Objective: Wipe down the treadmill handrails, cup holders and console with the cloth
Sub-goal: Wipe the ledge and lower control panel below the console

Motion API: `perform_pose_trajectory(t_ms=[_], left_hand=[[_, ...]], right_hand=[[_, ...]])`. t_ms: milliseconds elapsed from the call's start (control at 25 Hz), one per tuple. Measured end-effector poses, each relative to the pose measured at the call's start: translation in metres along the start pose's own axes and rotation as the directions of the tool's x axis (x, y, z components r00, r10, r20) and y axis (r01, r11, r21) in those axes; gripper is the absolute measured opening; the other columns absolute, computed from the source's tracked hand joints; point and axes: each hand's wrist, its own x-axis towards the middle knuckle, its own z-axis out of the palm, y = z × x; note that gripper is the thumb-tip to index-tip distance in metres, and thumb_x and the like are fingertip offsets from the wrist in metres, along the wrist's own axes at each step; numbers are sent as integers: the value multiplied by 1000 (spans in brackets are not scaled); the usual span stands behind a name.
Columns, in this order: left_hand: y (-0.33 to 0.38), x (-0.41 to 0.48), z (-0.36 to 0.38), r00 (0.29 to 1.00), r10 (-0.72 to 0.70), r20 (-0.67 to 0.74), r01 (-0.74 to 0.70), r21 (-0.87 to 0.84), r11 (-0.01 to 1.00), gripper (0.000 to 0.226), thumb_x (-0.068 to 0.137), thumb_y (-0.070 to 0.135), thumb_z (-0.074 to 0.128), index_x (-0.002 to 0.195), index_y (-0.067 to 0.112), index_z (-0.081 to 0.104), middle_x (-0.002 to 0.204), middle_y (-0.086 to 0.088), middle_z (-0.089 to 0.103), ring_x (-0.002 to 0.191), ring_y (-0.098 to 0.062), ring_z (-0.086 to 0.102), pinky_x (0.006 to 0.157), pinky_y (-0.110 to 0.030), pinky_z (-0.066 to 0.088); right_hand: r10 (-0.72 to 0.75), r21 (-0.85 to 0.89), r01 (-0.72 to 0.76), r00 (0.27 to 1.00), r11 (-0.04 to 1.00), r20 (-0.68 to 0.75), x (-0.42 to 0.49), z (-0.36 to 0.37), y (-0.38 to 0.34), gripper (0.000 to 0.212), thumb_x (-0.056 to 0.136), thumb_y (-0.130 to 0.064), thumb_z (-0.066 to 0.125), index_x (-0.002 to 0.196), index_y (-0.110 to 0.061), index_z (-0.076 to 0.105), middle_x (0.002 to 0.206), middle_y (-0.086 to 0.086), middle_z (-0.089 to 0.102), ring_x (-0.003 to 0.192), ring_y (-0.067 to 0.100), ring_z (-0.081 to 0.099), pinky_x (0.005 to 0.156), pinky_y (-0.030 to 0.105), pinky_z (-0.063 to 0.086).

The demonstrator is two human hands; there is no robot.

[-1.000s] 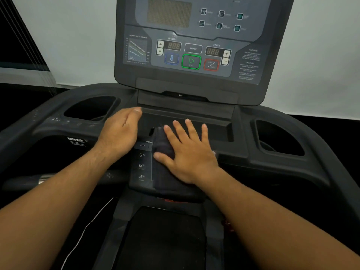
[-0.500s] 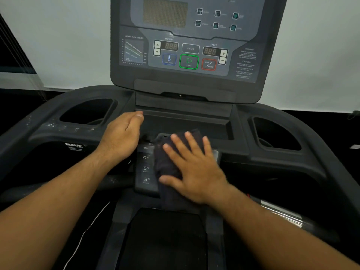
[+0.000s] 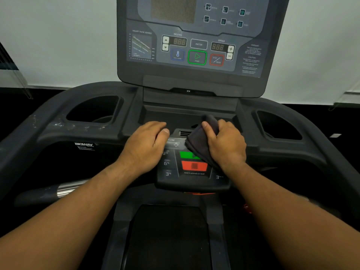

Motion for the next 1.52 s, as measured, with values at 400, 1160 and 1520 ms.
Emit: perform_pose_trajectory(t_ms=[400, 1160, 1520], left_hand=[[25, 2, 18, 993, 103, 51, -106, 71, 992, 56, 93, 44, 37, 135, 12, 56, 140, -3, 55, 133, -15, 44, 111, -27, 28], [162, 1, 139, 947, 320, -14, -319, 39, 947, 48, 88, 39, 37, 112, 12, 69, 108, -3, 67, 104, -23, 60, 95, -34, 46], [172, -25, 164, 702, 195, 685, -666, 534, 521, 55, 86, 50, 59, 131, 22, 48, 129, 3, 54, 125, -17, 44, 117, -43, 20]], right_hand=[[-209, -54, 216, 972, 975, 108, -29, -1, 30, 62, 93, -63, 35, 142, -26, 41, 128, 5, 53, 121, 27, 43, 100, 45, 36], [-125, -109, 206, 858, 972, 498, -87, -83, 252, 56, 87, -72, 30, 115, -31, 56, 106, -5, 64, 95, 17, 59, 85, 36, 47], [47, -93, 22, 735, 995, 676, -45, -81, 270, 93, 58, -100, 13, 74, -24, 65, 75, -7, 66, 72, 11, 62, 74, 35, 53]])
